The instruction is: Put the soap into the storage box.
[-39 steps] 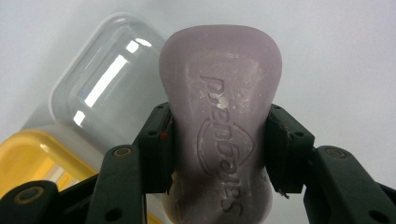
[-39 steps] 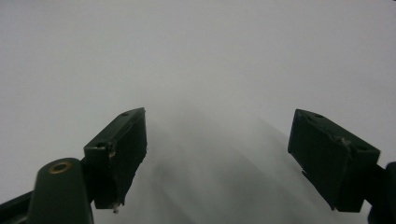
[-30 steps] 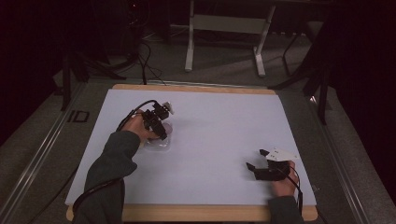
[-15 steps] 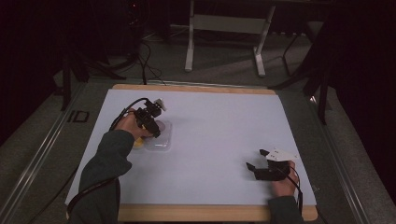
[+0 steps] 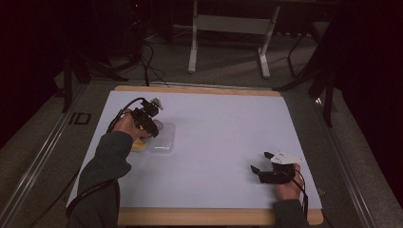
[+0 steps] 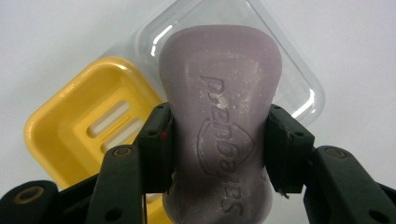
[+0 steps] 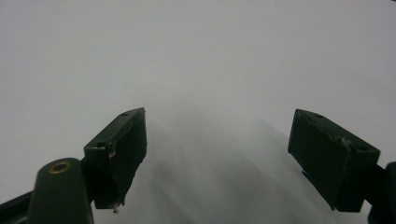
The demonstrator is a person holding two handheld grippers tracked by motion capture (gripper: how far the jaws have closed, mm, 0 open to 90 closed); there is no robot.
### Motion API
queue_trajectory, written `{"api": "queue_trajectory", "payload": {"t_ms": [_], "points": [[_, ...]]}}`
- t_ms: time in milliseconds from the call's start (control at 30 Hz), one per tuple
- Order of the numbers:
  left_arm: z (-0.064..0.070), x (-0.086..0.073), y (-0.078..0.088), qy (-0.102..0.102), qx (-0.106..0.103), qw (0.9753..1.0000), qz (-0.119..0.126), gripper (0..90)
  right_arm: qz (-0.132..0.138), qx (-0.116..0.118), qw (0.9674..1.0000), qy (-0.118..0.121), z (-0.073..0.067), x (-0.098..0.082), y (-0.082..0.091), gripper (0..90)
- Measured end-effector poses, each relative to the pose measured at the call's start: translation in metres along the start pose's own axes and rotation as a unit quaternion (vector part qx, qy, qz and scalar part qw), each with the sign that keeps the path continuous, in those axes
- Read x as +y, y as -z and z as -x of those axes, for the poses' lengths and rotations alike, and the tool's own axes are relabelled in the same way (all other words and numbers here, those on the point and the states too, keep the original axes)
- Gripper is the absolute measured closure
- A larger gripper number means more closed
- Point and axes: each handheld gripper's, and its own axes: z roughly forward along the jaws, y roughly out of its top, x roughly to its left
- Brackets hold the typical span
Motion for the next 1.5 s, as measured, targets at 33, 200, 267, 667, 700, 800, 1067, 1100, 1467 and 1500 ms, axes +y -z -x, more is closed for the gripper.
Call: {"api": "queue_trajectory", "payload": {"t_ms": [33,200,267,667,700,800,1067,1100,1467,1500], "points": [[-0.001,0.000,0.000,0.002,0.000,1.0000,-0.001,50.0,0.000,0.000,1.0000,0.000,0.000,0.000,0.000,19.1],[-0.004,-0.004,0.002,0.010,0.002,0.9999,0.004,50.0,0.000,0.000,1.0000,-0.001,0.000,0.000,0.000,19.1],[-0.005,-0.004,0.003,0.011,0.002,0.9999,0.002,50.0,0.000,0.000,1.0000,-0.001,0.000,0.000,0.000,19.1],[-0.010,-0.005,0.006,0.036,0.006,0.9992,0.017,50.1,0.000,0.001,1.0000,0.000,0.000,0.000,0.000,19.1],[-0.010,-0.005,0.006,0.041,0.007,0.9989,0.021,50.1,0.000,0.001,1.0000,0.000,0.000,0.000,0.000,19.1],[-0.011,-0.005,0.005,0.044,0.008,0.9988,0.019,50.0,0.000,0.001,1.0000,0.000,0.000,0.000,0.000,19.1],[-0.015,-0.008,0.006,0.056,0.011,0.9981,0.022,50.1,-0.001,0.001,1.0000,0.001,0.000,0.000,0.000,19.1],[-0.015,-0.009,0.006,0.057,0.012,0.9980,0.023,50.1,-0.001,0.001,1.0000,0.001,0.000,0.000,0.000,19.1],[-0.019,-0.013,0.006,0.075,0.015,0.9968,0.022,50.0,-0.001,0.000,1.0000,0.002,0.000,0.000,0.000,19.1],[-0.019,-0.013,0.005,0.077,0.016,0.9967,0.021,50.0,-0.001,0.000,1.0000,0.002,0.000,0.000,0.000,19.1]]}}
